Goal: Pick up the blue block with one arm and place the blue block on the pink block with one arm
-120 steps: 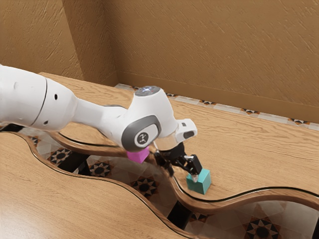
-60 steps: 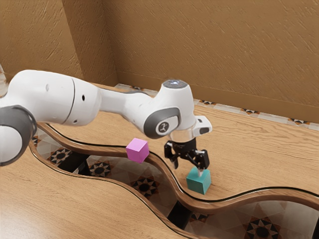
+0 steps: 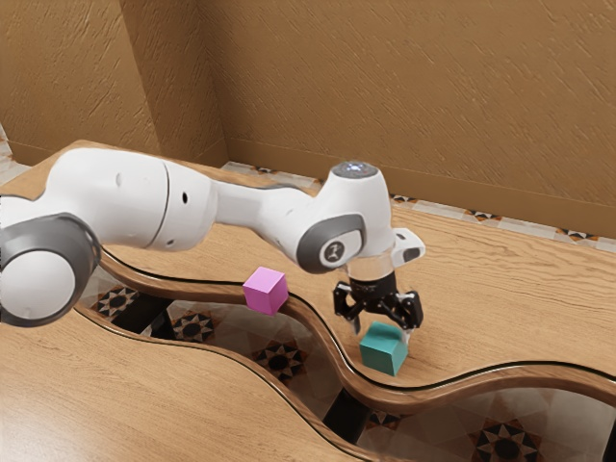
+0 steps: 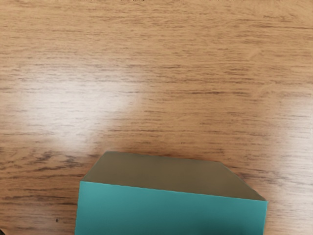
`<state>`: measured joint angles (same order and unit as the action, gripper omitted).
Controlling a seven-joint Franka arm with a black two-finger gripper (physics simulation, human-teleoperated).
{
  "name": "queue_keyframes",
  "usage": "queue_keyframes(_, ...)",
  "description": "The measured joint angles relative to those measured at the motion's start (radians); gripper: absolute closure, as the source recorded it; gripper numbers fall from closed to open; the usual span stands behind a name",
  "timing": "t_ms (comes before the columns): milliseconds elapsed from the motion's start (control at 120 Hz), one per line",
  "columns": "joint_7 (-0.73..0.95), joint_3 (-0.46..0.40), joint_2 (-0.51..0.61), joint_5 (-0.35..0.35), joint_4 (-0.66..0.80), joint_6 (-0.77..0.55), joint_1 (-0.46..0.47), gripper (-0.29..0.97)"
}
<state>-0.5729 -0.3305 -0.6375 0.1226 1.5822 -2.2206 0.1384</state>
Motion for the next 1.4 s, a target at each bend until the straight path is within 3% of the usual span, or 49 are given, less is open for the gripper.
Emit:
queue_keyframes(358,0.01,-0.003,-0.055,0.017,-0.005,-0.051,0.009,0.02)
queue_keyframes(708,0.024,0.0,-0.05,0.027,-0.005,-0.066,0.011,0.26)
queue_keyframes(942,0.033,0.027,0.097,0.028,0.034,0.009,0.014,0.29)
queue_keyframes(1150,0.103,0.248,0.338,-0.014,0.202,0.131,-0.019,0.29)
queue_keyframes(1275,0.189,0.277,0.364,-0.033,0.224,0.183,-0.094,0.29)
queue_keyframes(1400,0.279,0.279,0.362,-0.038,0.225,0.208,-0.11,0.29)
